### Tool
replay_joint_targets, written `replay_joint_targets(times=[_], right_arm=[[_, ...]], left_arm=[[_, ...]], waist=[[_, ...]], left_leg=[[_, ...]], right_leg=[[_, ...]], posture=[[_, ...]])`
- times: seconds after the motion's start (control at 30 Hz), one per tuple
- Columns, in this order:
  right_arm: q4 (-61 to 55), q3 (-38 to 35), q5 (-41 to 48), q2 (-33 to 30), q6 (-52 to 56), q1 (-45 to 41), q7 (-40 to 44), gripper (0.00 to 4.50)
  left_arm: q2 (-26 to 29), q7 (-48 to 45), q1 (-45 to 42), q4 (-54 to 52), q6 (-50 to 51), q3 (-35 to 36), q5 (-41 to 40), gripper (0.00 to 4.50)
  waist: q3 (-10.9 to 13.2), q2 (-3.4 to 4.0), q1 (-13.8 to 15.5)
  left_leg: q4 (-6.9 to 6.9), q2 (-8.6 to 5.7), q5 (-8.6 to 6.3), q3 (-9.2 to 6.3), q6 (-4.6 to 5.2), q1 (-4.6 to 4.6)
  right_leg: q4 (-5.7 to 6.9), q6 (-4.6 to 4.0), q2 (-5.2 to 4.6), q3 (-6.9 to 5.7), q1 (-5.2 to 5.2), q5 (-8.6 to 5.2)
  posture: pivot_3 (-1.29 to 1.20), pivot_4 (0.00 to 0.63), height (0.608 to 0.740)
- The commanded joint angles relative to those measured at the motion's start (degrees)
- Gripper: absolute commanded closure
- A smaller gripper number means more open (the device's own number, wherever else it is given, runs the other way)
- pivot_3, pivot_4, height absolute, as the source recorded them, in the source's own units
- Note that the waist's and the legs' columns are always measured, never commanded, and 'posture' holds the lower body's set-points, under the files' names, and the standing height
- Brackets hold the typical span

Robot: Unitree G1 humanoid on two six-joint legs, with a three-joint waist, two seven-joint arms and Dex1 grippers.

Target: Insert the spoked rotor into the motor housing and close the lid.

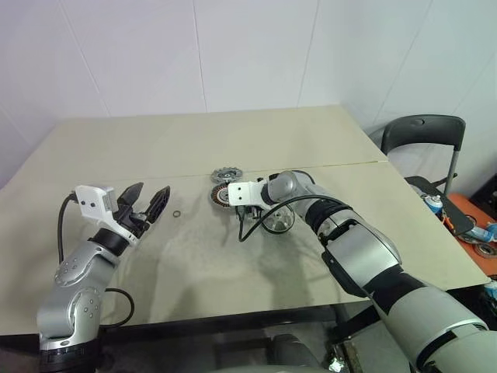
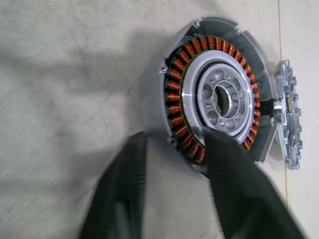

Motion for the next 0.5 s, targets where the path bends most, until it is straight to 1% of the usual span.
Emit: replay_joint_targets(times=[0.03,0.07,0.23,0.37,0.4,0.43,0.5], right_arm=[[0.0,-0.1,-0.7,-0.5,0.2,-0.1,-1.3,3.99],[0.0,0.1,-0.9,-0.5,0.1,-0.1,-1.3,4.28],[-0.1,0.1,-1.3,-0.6,-0.4,0.2,-1.2,4.28],[-0.3,-0.5,-0.6,-0.4,-1.1,-0.4,0.5,4.28],[-0.4,-0.7,-0.4,-0.3,-1.2,-0.6,1.0,4.4],[-0.5,-1.0,-0.1,-0.3,-1.2,-0.9,1.8,4.4],[-0.9,-1.4,0.7,-0.3,-2.0,-1.4,7.1,4.4]], left_arm=[[-0.1,0.2,-1.0,-2.3,-1.5,-0.1,0.4,0.65],[-0.1,0.1,-1.1,-2.3,-1.4,-0.2,0.4,0.65],[-0.1,0.1,-1.6,-1.6,-1.6,-0.3,0.6,0.65],[-0.2,0.1,-1.9,-1.2,-1.7,-0.2,0.9,0.65],[-0.3,0.1,-2.0,-1.1,-1.7,-0.2,0.9,0.65],[-0.3,0.1,-2.1,-1.0,-1.8,-0.1,1.0,0.65],[-0.4,0.0,-2.2,-0.8,-1.8,-0.1,1.0,0.65]], waist=[[0.0,0.01,-0.2],[0.0,0.01,-0.2],[0.0,0.0,0.1],[0.0,0.0,0.2],[0.0,0.0,0.2],[0.0,0.0,0.2],[0.0,0.01,0.1]], left_leg=[[0.02,0.0,0.0,0.0,0.0,0.04],[0.04,0.0,0.01,-0.01,0.0,0.06],[0.04,-0.01,0.01,-0.02,0.0,0.0],[-0.06,-0.01,0.0,-0.03,-0.01,-0.05],[-0.08,-0.01,0.0,-0.04,-0.01,-0.05],[-0.08,-0.01,0.0,-0.05,-0.01,-0.05],[-0.07,-0.01,0.0,-0.05,-0.01,-0.04]], right_leg=[[0.01,-0.01,0.01,0.01,0.04,0.0],[0.02,-0.04,0.02,0.01,0.07,-0.01],[0.0,-0.02,0.0,0.0,0.04,0.0],[-0.04,0.01,-0.02,0.0,-0.03,0.01],[-0.04,0.01,-0.02,0.0,-0.04,0.01],[-0.03,0.01,-0.01,-0.01,-0.05,0.01],[-0.02,0.01,-0.01,-0.01,-0.04,0.01]], posture=[[0.0,0.0,0.74],[0.0,0.0,0.74],[0.0,0.0,0.74],[0.0,0.0,0.74],[0.0,0.0,0.74],[0.0,0.0,0.74],[0.0,0.0,0.74]])
